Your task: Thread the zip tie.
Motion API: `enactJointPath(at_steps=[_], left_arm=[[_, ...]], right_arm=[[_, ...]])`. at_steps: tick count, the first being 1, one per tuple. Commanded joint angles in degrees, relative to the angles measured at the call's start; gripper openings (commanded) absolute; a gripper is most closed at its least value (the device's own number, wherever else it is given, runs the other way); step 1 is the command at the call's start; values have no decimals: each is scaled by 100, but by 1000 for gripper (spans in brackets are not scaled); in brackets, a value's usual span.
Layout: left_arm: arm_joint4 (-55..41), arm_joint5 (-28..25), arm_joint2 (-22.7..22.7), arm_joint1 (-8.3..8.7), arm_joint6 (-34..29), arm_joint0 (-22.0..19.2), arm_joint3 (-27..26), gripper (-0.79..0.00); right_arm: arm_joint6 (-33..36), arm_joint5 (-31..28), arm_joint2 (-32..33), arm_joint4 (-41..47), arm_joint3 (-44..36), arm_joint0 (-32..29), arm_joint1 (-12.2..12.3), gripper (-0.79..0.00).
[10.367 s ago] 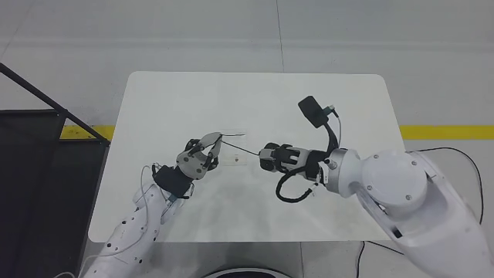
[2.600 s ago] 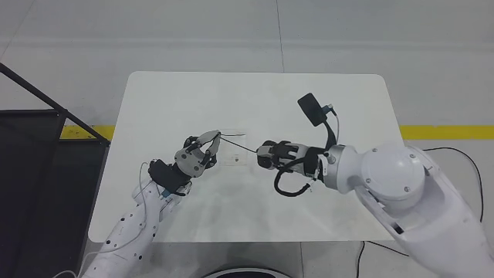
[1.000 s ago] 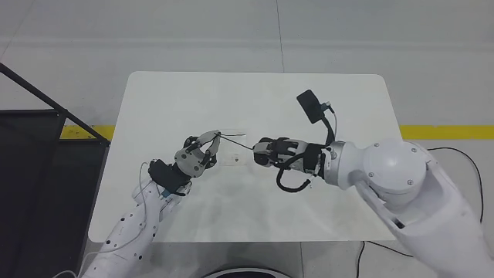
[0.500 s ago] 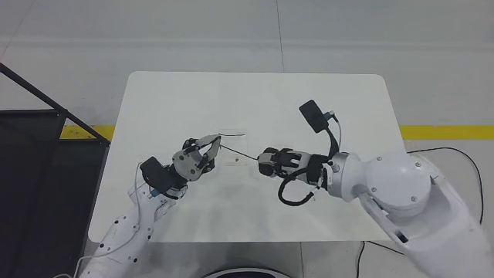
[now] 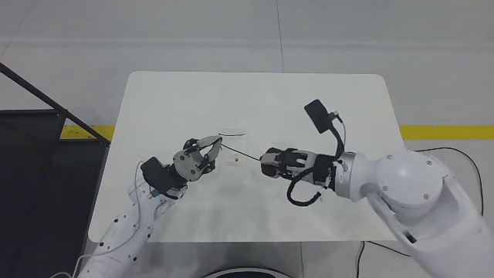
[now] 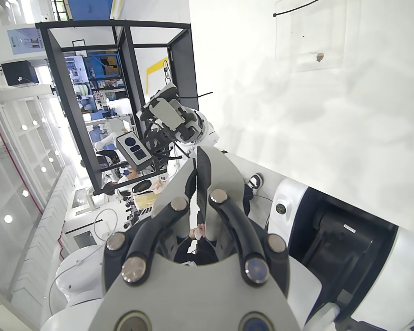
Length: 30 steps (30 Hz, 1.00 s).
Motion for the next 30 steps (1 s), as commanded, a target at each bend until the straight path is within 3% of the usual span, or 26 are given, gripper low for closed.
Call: enactJointPath(at_steps=[1, 30], left_arm=[[2, 8, 5, 3, 14, -4, 7, -785], [13, 56, 44, 46, 77, 5, 17, -785]], right_arm=[[1, 36, -18, 36, 32, 49, -7, -785], [-199, 174, -208, 467, 285, 461, -96, -785]])
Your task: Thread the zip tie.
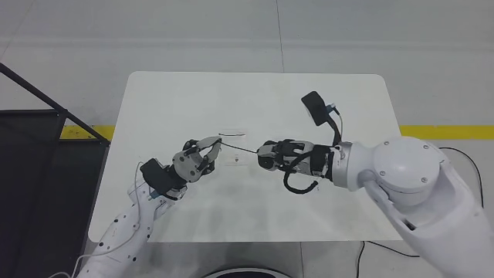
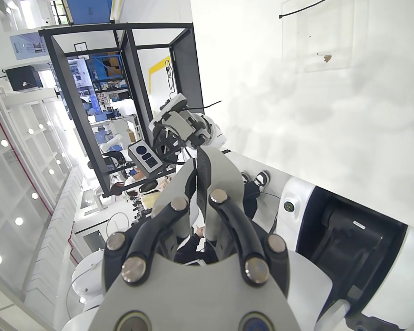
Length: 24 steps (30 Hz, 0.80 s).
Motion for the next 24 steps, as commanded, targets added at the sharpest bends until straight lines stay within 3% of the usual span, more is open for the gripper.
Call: enactJointPath(at_steps=[1, 24], left_arm=[[11, 12, 7, 2, -5, 0, 1, -785], [63, 143, 92, 10, -32, -17, 28, -785]], right_arm=[[-5, -17, 6, 25, 2, -9, 0, -785], [-23, -613, 295, 491, 59, -257, 6, -785]])
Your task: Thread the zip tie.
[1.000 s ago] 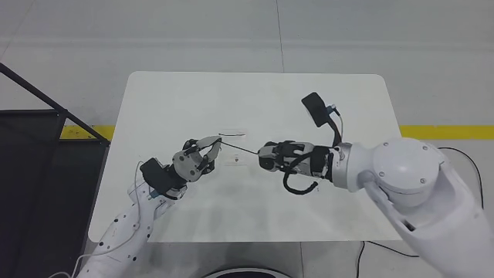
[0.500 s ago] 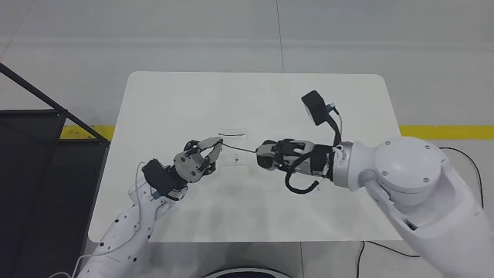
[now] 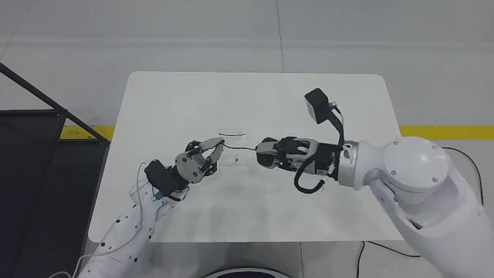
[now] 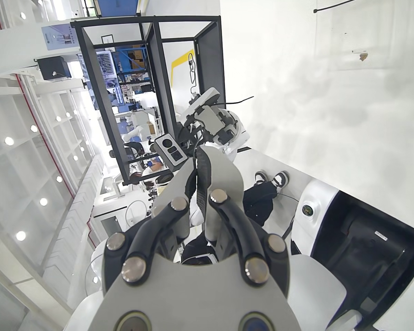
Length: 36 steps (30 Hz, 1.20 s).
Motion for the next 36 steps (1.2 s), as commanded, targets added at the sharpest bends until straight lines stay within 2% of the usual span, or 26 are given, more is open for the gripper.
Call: enactJointPath(at_steps=[1, 15, 25, 36], left_arm=[[0, -1, -1, 0, 0, 0, 0, -785], [0, -1, -1, 0, 0, 0, 0, -785], [0, -1, -1, 0, 0, 0, 0, -785], [-165, 95, 13, -6, -310, 110, -225, -785]], right_arm=[[7, -39, 25, 33, 5, -23, 1, -785], [-59, -442, 167, 299, 51, -196, -13, -785], [-77, -473, 121, 280, 73, -192, -26, -785], [-183, -627, 104, 263, 65, -282, -45, -785]])
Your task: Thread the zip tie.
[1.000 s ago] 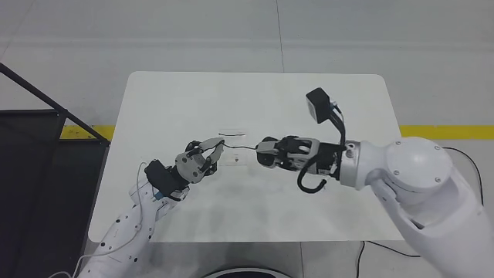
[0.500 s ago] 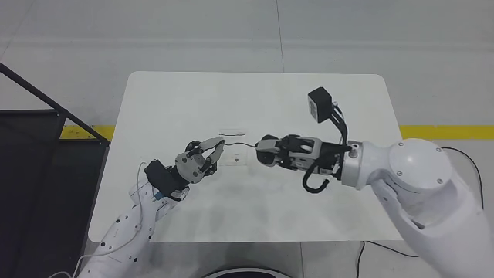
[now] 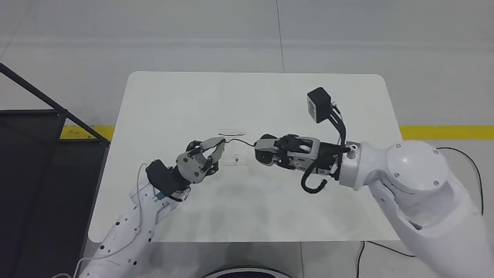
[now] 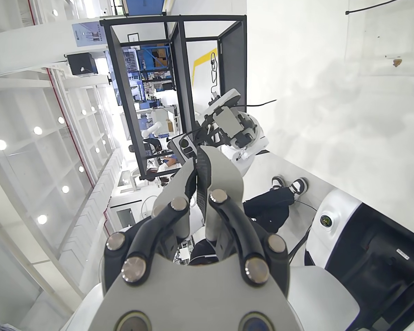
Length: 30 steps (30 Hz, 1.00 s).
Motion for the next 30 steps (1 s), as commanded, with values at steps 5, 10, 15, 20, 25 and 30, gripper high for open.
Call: enactJointPath(at_steps=[5, 10, 15, 20, 25, 30], left_arm=[[-125, 60, 31, -15, -65, -9, 7, -785], [-237, 101, 41, -27, -62, -13, 18, -785], [-267, 118, 42, -31, -62, -15, 17, -785], [-287, 124, 47, -34, -43, -17, 20, -785], [-296, 130, 53, -37, -33, -19, 27, -785], [-293, 133, 55, -38, -29, -15, 26, -785]], right_arm=[[1, 21, -37, -96, -17, 5, -4, -785], [45, 129, -139, -372, -62, 59, 3, -785], [61, 319, -308, -687, -102, 156, 2, -785], [-8, 640, -551, -994, -125, 339, -22, -785], [-51, 971, -818, -1253, -106, 576, -60, -785], [-95, 1219, -1058, -1442, -74, 791, -105, -785]])
